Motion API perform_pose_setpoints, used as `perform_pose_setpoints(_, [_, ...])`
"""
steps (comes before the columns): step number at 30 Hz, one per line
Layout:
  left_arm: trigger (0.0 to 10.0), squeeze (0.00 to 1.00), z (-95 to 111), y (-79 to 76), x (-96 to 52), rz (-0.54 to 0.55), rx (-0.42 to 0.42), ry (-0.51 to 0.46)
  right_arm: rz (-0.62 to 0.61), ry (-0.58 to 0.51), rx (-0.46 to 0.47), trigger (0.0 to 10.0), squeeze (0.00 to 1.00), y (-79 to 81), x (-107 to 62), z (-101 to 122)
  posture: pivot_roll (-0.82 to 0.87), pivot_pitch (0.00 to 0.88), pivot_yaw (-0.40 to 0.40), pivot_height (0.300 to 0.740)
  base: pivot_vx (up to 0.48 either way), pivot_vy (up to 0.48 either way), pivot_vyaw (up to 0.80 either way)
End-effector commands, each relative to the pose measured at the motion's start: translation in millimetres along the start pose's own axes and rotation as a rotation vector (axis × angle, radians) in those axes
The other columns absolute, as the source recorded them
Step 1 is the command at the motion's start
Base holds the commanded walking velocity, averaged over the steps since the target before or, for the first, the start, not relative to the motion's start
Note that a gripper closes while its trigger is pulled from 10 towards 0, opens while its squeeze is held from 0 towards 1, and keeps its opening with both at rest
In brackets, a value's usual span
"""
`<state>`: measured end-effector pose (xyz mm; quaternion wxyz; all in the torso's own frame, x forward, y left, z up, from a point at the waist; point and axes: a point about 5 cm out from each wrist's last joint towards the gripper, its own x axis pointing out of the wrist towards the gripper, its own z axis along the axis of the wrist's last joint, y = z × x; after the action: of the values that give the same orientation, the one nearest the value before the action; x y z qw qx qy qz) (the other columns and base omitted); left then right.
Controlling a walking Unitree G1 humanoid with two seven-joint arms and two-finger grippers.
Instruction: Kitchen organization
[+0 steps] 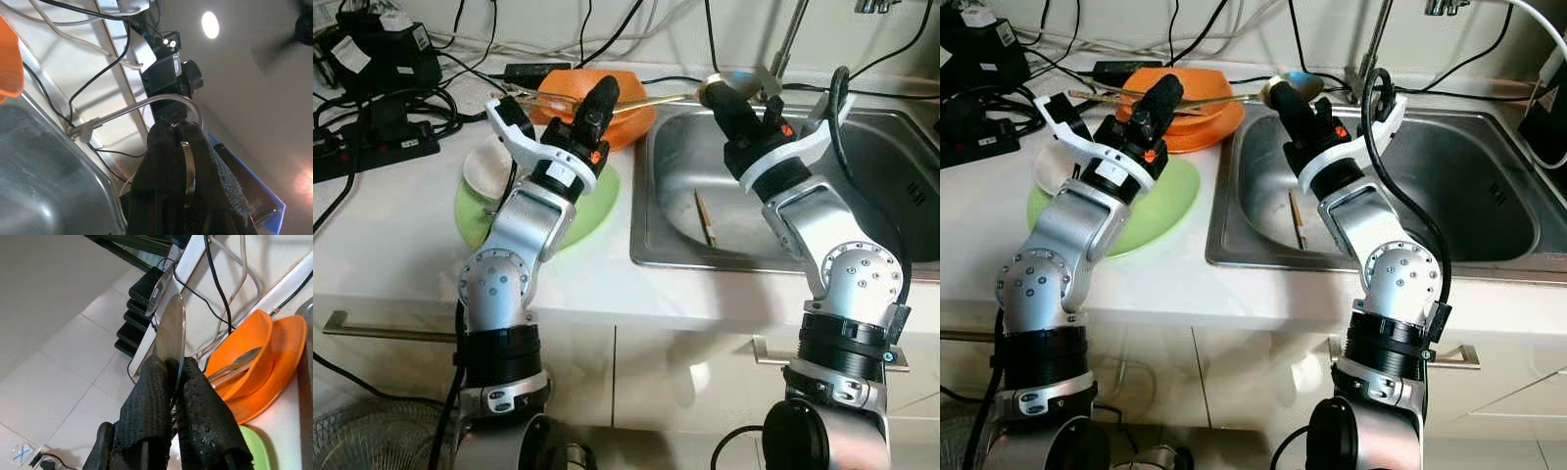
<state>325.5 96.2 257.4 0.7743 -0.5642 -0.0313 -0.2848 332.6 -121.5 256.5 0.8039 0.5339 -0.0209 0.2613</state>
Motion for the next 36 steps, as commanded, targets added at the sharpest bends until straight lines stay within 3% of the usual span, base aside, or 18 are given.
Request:
perform_pose_setpoints(1, [10.0,1.00,-9.6,0.3,3.7,0.018,0.052,0.085,0.043,-0.024,-0.021,0.0,0.00,13.5,5.2,4.6,0.06,0.069,0.003,0.740,0.000,0.000,0.00])
perform_pose_setpoints(12, [10.0,1.00,-6.7,-15.8,5.6,-0.072,0.140,0.126,-0.022,-0.137,-0.036,0.0,0.00,10.5,13.3,17.4,0.07,0.057,0.003,0.740,0.000,0.000,0.00])
perform_pose_setpoints(17, [10.0,1.00,-8.1,-17.0,4.8,-0.078,0.152,0.144,-0.055,-0.169,-0.051,0.0,0.00,6.1,13.6,23.7,0.06,0.050,0.003,0.740,0.000,0.000,0.00])
perform_pose_setpoints(21, [10.0,1.00,-8.2,-14.4,2.7,-0.072,0.215,0.162,-0.098,-0.208,-0.108,0.0,0.00,1.4,13.2,31.6,0.07,0.048,0.004,0.740,0.000,0.000,0.00])
perform_pose_setpoints(22, [10.0,1.00,-6.0,-11.3,1.6,-0.051,0.279,0.156,-0.167,-0.253,-0.222,0.0,0.00,-5.8,10.8,44.6,0.07,0.035,0.003,0.740,0.000,0.000,0.00])
perform_pose_setpoints(24, [10.0,1.00,-5.2,-10.3,1.2,-0.044,0.312,0.155,-0.196,-0.268,-0.274,0.0,0.00,-8.8,9.5,50.2,0.07,0.035,0.003,0.740,0.000,0.000,0.00])
perform_pose_setpoints(25, [10.0,1.00,-5.4,-7.8,-0.7,-0.030,0.394,0.169,-0.290,-0.278,-0.426,0.0,0.00,-19.4,5.7,62.7,0.07,0.038,0.006,0.740,0.000,0.000,0.00])
perform_pose_setpoints(26, [10.0,1.00,-5.4,-7.8,-0.7,-0.030,0.394,0.169,-0.290,-0.278,-0.426,0.0,0.00,-19.4,5.7,62.7,0.07,0.038,0.006,0.740,0.000,0.000,0.00])
perform_pose_setpoints(31, [10.0,1.00,-13.7,-4.4,-5.0,-0.033,0.538,0.223,-0.478,-0.252,-0.726,0.0,0.00,-50.4,-8.2,88.4,0.07,0.037,0.007,0.740,0.000,0.000,0.00])
perform_pose_setpoints(32, [10.0,1.00,-13.7,-4.4,-5.0,-0.033,0.538,0.223,-0.478,-0.252,-0.726,0.0,0.00,-50.4,-8.2,88.4,0.07,0.037,0.007,0.740,0.000,0.000,0.00])
perform_pose_setpoints(36, [10.0,1.00,-20.5,-4.2,-6.2,-0.058,0.632,0.269,-0.530,-0.136,-0.876,0.0,0.00,-74.2,-13.4,92.7,0.07,0.039,0.012,0.740,0.000,0.000,0.00])
